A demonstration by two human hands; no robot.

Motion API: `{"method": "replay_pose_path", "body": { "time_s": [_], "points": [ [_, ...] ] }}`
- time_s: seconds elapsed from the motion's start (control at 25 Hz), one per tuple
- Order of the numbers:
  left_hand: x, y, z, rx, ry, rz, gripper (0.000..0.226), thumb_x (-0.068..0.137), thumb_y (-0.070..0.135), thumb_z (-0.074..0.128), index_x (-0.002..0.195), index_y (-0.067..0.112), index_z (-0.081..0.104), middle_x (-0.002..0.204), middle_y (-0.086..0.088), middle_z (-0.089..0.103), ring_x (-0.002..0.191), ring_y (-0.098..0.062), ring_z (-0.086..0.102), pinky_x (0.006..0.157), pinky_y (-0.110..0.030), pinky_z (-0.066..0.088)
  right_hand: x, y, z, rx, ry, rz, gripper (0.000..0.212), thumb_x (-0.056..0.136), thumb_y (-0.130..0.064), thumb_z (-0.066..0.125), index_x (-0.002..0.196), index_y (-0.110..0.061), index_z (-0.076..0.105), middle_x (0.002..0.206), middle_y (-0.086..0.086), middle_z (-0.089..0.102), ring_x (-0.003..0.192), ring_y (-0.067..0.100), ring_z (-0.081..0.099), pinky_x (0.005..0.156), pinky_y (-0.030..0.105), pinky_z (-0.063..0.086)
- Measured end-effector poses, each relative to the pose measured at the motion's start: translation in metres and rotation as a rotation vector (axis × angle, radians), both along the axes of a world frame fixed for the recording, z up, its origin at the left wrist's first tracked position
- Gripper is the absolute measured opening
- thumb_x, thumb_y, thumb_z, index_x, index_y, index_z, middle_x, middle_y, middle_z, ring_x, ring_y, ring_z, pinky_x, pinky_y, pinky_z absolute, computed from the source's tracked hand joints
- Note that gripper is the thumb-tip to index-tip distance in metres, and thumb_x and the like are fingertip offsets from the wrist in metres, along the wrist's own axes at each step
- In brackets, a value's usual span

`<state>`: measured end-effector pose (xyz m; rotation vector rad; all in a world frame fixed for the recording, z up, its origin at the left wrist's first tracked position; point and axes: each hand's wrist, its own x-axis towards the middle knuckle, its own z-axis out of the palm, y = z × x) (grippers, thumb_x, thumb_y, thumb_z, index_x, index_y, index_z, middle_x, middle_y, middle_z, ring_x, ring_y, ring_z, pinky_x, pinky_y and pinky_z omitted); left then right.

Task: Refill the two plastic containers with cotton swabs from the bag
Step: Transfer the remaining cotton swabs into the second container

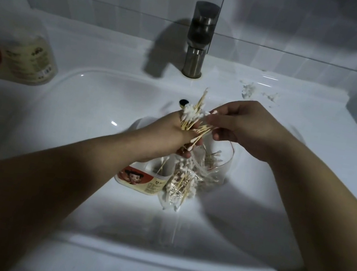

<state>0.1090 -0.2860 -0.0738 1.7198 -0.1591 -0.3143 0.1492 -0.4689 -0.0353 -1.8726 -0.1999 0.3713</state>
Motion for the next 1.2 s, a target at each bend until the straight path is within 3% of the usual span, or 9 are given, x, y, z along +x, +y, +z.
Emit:
{"method": "replay_pose_path", "body": {
  "time_s": [0.12,0.24,0.44,0.6,0.84,1.0,1.2],
  "points": [
    [-0.002,-0.001,0.001,-0.086,0.110,0.036,0.023,0.101,0.002,0.052,0.099,0.022,0.063,0.077,0.000,0.067,0.063,-0.007,0.065,0.065,-0.032,0.058,0.000,0.002,-0.003,-0.038,-0.014,-0.012,0.014,0.085,0.001,0.076,0.094,0.012,0.072,0.083,0.022,0.072,0.069,0.026,0.066,0.068,0.027,0.058],
    [-0.002,-0.001,0.000,-0.167,0.195,0.053,0.015,0.104,0.012,0.053,0.101,0.014,0.067,0.074,-0.003,0.070,0.065,-0.013,0.067,0.063,-0.031,0.059,0.000,0.005,-0.006,-0.122,-0.065,-0.005,0.009,0.084,-0.002,0.078,0.091,0.003,0.076,0.086,0.022,0.075,0.077,0.034,0.072,0.078,0.038,0.063],
    [0.002,-0.001,-0.010,0.027,0.084,0.002,0.012,0.103,0.016,0.059,0.093,0.022,0.063,0.061,0.011,0.056,0.057,-0.007,0.050,0.058,-0.027,0.047,-0.003,0.010,-0.008,-0.223,-0.120,-0.002,0.006,0.086,-0.008,0.076,0.088,-0.002,0.076,0.080,0.019,0.075,0.077,0.033,0.075,0.083,0.046,0.062],
    [0.003,0.001,-0.011,0.137,0.058,0.009,0.019,0.102,0.024,0.061,0.083,0.023,0.059,0.051,0.014,0.050,0.055,-0.008,0.046,0.057,-0.028,0.044,0.000,0.005,-0.005,-0.211,-0.166,-0.093,0.011,0.087,-0.012,0.075,0.082,-0.003,0.077,0.072,0.018,0.074,0.064,0.024,0.073,0.084,0.055,0.060],
    [0.001,0.001,-0.009,0.189,0.048,-0.017,0.022,0.103,0.025,0.059,0.081,0.023,0.056,0.049,0.014,0.050,0.052,-0.006,0.046,0.057,-0.027,0.044,0.003,0.002,-0.004,-0.199,-0.174,-0.133,0.013,0.085,-0.010,0.075,0.079,0.002,0.075,0.064,0.015,0.069,0.056,0.022,0.067,0.079,0.050,0.060],
    [0.002,0.003,-0.009,0.231,0.026,0.002,0.021,0.102,0.029,0.060,0.081,0.026,0.058,0.049,0.015,0.052,0.058,-0.011,0.049,0.064,-0.033,0.048,0.002,0.002,0.000,-0.111,-0.136,-0.139,0.012,0.086,-0.001,0.072,0.086,0.012,0.072,0.072,0.020,0.066,0.056,0.020,0.065,0.069,0.034,0.061],
    [0.003,0.003,-0.011,0.243,0.031,0.002,0.025,0.102,0.031,0.060,0.078,0.026,0.059,0.050,0.013,0.052,0.058,-0.015,0.050,0.064,-0.034,0.047,-0.005,0.009,0.000,-0.025,-0.068,-0.058,0.015,0.092,-0.007,0.071,0.105,-0.002,0.074,0.088,0.022,0.073,0.061,0.023,0.066,0.063,0.032,0.060]
  ]
}}
